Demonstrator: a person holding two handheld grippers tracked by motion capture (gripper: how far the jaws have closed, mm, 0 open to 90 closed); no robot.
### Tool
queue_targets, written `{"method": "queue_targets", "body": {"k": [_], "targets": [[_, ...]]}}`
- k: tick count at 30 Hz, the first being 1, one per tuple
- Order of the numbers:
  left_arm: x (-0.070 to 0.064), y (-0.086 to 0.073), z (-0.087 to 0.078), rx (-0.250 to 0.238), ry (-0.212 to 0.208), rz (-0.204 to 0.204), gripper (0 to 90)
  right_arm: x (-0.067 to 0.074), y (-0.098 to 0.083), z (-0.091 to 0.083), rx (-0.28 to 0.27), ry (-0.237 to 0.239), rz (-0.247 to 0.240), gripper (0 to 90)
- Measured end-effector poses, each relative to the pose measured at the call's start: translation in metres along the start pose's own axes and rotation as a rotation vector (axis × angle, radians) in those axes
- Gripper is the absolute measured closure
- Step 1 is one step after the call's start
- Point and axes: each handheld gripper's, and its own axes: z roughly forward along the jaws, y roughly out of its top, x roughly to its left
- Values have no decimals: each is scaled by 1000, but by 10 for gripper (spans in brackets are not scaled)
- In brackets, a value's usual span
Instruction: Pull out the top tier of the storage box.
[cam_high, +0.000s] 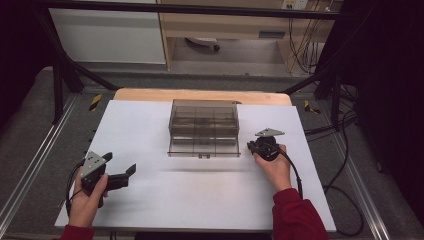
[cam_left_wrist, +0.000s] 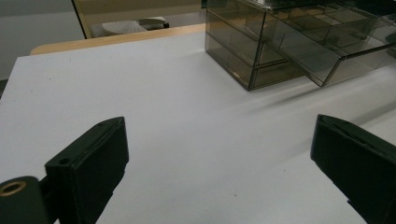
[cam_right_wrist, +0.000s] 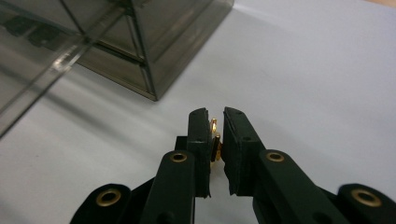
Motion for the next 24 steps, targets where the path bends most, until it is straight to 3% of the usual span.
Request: {"method": "queue_targets", "body": {"k": [7, 10, 15, 24], "targets": [[0, 0, 0, 3, 0, 0, 44, -4, -4, 4, 21, 6, 16, 769], [0, 0, 0, 2, 0, 1, 45, -1, -6, 8, 61, 6, 9, 732], [0, 0, 0, 2, -1, 0, 45, 1, -5, 8, 61, -3, -2, 760], [0, 0, 0, 0, 0, -1, 45, 6, -6, 6, 54, 23, -9, 809]]}}
